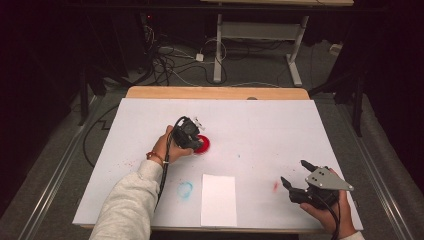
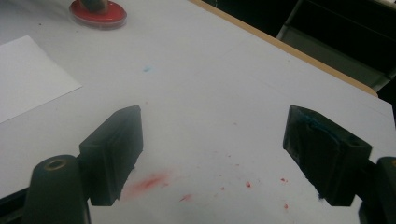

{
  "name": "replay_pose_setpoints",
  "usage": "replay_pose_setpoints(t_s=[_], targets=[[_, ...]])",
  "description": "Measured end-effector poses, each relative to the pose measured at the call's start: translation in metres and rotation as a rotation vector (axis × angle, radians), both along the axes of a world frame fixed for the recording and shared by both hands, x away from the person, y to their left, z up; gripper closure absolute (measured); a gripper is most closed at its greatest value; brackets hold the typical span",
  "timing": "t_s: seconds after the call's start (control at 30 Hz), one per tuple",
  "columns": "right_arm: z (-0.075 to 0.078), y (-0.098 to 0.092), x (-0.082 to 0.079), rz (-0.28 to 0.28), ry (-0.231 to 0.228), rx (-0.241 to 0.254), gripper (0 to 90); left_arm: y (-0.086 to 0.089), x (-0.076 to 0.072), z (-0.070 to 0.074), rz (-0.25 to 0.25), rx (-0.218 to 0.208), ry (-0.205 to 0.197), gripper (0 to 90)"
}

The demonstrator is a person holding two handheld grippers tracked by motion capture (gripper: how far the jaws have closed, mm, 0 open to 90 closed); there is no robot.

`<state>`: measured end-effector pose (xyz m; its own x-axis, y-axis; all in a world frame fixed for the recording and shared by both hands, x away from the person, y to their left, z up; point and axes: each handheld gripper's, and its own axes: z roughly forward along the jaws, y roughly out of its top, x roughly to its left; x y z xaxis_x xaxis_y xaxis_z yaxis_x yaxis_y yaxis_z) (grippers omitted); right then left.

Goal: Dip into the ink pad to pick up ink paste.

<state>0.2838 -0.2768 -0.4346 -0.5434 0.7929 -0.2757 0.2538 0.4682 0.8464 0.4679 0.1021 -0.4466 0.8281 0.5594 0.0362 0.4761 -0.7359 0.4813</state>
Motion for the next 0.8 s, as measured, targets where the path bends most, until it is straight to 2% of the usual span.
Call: replay_pose_setpoints(t_s=[0.13,0.27,0.37,0.47,0.6,0.8], targets=[[0.0,0.0,0.002,-0.001,0.005,0.0,20.0,0.0,-0.003,-0.001,0.003,-0.006,-0.02,73.2],[-0.002,0.0,0.004,0.001,0.014,-0.002,20.0,0.003,-0.005,0.001,0.007,-0.029,-0.049,73.2],[-0.002,-0.001,0.005,-0.004,0.016,-0.001,20.0,0.006,-0.01,0.01,-0.004,-0.077,-0.077,73.2],[-0.001,-0.003,0.005,-0.009,0.01,0.007,20.0,0.006,-0.019,0.021,-0.019,-0.096,-0.11,73.2],[0.0,-0.002,0.004,-0.001,0.002,0.002,20.0,0.004,-0.03,0.031,-0.048,-0.104,-0.13,73.1],[0.001,-0.002,0.005,-0.002,0.004,0.011,20.0,0.004,-0.043,0.038,-0.083,-0.125,-0.13,73.2]])
